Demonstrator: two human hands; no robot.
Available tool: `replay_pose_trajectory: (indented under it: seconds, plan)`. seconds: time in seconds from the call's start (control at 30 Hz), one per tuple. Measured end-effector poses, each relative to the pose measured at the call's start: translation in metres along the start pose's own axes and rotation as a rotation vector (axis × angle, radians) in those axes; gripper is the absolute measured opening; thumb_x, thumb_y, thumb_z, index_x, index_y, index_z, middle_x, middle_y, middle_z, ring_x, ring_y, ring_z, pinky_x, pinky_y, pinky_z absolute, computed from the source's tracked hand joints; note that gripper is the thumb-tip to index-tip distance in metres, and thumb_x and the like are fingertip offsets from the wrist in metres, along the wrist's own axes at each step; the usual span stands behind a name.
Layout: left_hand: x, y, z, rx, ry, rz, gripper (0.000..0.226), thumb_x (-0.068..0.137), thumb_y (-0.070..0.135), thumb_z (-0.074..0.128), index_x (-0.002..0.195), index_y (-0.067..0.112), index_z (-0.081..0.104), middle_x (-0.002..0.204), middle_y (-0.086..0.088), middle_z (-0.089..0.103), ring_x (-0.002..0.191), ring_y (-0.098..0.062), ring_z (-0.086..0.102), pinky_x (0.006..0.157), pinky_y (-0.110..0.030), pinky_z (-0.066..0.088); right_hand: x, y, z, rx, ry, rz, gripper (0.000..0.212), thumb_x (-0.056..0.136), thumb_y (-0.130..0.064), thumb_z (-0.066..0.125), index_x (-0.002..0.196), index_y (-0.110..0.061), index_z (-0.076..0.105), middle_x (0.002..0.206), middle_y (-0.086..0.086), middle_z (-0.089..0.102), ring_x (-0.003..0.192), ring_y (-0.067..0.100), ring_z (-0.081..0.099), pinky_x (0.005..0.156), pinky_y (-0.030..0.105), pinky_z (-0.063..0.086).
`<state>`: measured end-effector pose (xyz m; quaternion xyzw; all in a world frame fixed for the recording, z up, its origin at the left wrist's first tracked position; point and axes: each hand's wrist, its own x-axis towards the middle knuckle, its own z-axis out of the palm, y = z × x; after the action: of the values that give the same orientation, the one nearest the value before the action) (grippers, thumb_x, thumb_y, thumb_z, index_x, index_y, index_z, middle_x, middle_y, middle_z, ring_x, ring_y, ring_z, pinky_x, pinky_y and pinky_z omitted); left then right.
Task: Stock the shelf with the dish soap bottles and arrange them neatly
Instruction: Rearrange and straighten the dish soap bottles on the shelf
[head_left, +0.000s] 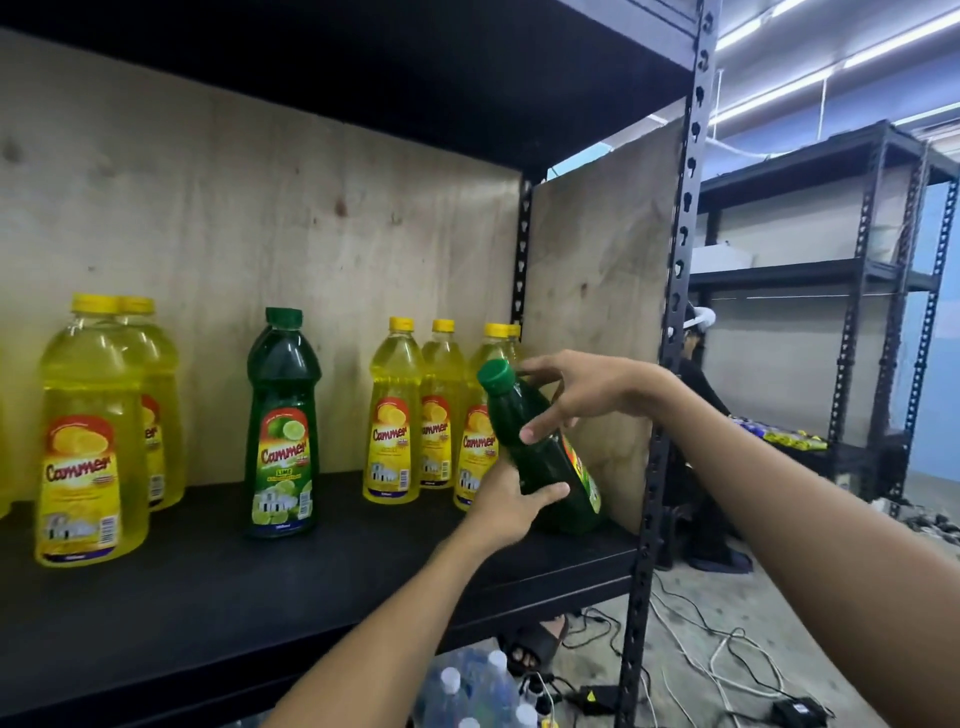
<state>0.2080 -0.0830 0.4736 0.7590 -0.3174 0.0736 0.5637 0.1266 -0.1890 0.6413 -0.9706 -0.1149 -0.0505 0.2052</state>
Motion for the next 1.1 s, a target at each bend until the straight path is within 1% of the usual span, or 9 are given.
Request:
replay_pose_trajectory:
  seconds: [0.1, 0.2, 0.37, 0.47, 0.57, 0.67, 0.8, 0.97, 1.1]
  plan:
    - [-0.003, 0.006, -0.04, 0.067, -0.171, 0.041, 0.076, 0.081, 0.035, 0.078, 0.144, 0.028, 0.035, 0.132, 0.019, 0.049, 0.124, 0.0, 0.044, 0.084, 0.005, 0.033, -0.003, -0.012, -0.003, 0.024, 0.04, -0.129, 0.07, 0.069, -0.036, 0.089, 0.131, -0.036, 0.057, 0.127, -0.016, 0.061, 0.114, 0.011, 0.059, 0.098, 0.034, 0.05]
    - [-0.012, 0.015, -0.088, 0.042, -0.272, 0.001, 0.086, 0.079, 0.031, 0.081, 0.149, 0.031, 0.031, 0.146, 0.013, 0.047, 0.131, -0.004, 0.044, 0.096, -0.011, 0.04, 0.001, -0.027, 0.007, 0.147, 0.132, -0.21, 0.053, 0.068, -0.038, 0.09, 0.115, -0.034, 0.066, 0.117, -0.016, 0.07, 0.111, 0.004, 0.064, 0.1, 0.028, 0.048]
    - [-0.067, 0.005, -0.143, 0.018, -0.083, -0.101, 0.099, 0.07, 0.046, 0.085, 0.149, 0.044, 0.026, 0.13, 0.026, 0.045, 0.116, 0.01, 0.046, 0.094, -0.012, 0.042, 0.028, -0.061, 0.041, 0.369, 0.447, -0.092, 0.066, 0.059, -0.053, 0.089, 0.112, -0.018, 0.071, 0.101, -0.002, 0.076, 0.094, 0.013, 0.072, 0.088, 0.039, 0.06]
    - [-0.101, -0.013, -0.159, 0.239, 0.06, -0.121, 0.086, 0.061, 0.058, 0.085, 0.128, 0.049, 0.033, 0.108, 0.033, 0.045, 0.093, 0.029, 0.046, 0.073, 0.004, 0.037, 0.049, -0.095, 0.063, 0.448, 0.537, 0.017, 0.066, 0.055, -0.06, 0.088, 0.102, -0.018, 0.068, 0.101, 0.002, 0.073, 0.094, 0.019, 0.071, 0.084, 0.04, 0.06]
    - [-0.116, -0.022, -0.185, 0.272, 0.118, -0.171, 0.088, 0.059, 0.058, 0.086, 0.131, 0.044, 0.038, 0.111, 0.034, 0.052, 0.108, 0.011, 0.051, 0.087, -0.008, 0.038, 0.065, -0.131, 0.087, 0.369, 0.588, 0.031, 0.07, 0.05, -0.068, 0.085, 0.096, -0.018, 0.07, 0.095, 0.0, 0.073, 0.096, 0.021, 0.07, 0.08, 0.032, 0.056]
    - [-0.125, -0.026, -0.217, 0.289, 0.045, -0.263, 0.098, 0.059, 0.056, 0.088, 0.141, 0.032, 0.039, 0.125, 0.02, 0.058, 0.121, -0.004, 0.053, 0.1, -0.023, 0.044, 0.075, -0.159, 0.108, 0.287, 0.617, 0.06, 0.076, 0.051, -0.075, 0.08, 0.096, -0.015, 0.067, 0.097, 0.003, 0.073, 0.096, 0.025, 0.068, 0.071, 0.029, 0.049]
    - [-0.139, -0.027, -0.236, 0.287, 0.046, -0.301, 0.105, 0.061, 0.056, 0.087, 0.146, 0.029, 0.031, 0.105, 0.034, 0.05, 0.097, 0.016, 0.05, 0.078, -0.007, 0.041, 0.083, -0.181, 0.121, 0.267, 0.605, 0.02, 0.07, 0.056, -0.074, 0.078, 0.094, -0.015, 0.071, 0.094, 0.006, 0.074, 0.089, 0.026, 0.071, 0.075, 0.035, 0.059]
    - [-0.144, -0.032, -0.244, 0.264, 0.041, -0.316, 0.111, 0.059, 0.061, 0.085, 0.149, 0.027, 0.031, 0.14, 0.013, 0.052, 0.126, -0.005, 0.05, 0.108, -0.031, 0.043, 0.083, -0.19, 0.125, 0.259, 0.583, 0.012, 0.07, 0.059, -0.073, 0.077, 0.1, -0.016, 0.071, 0.098, 0.006, 0.074, 0.091, 0.025, 0.07, 0.077, 0.035, 0.059]
    - [-0.148, -0.036, -0.243, 0.276, 0.026, -0.32, 0.114, 0.059, 0.066, 0.082, 0.152, 0.028, 0.026, 0.139, 0.015, 0.049, 0.118, 0.001, 0.045, 0.094, -0.018, 0.037, 0.082, -0.184, 0.129, 0.266, 0.591, 0.04, 0.074, 0.059, -0.077, 0.073, 0.105, -0.02, 0.069, 0.103, 0.003, 0.073, 0.096, 0.025, 0.069, 0.077, 0.033, 0.057]
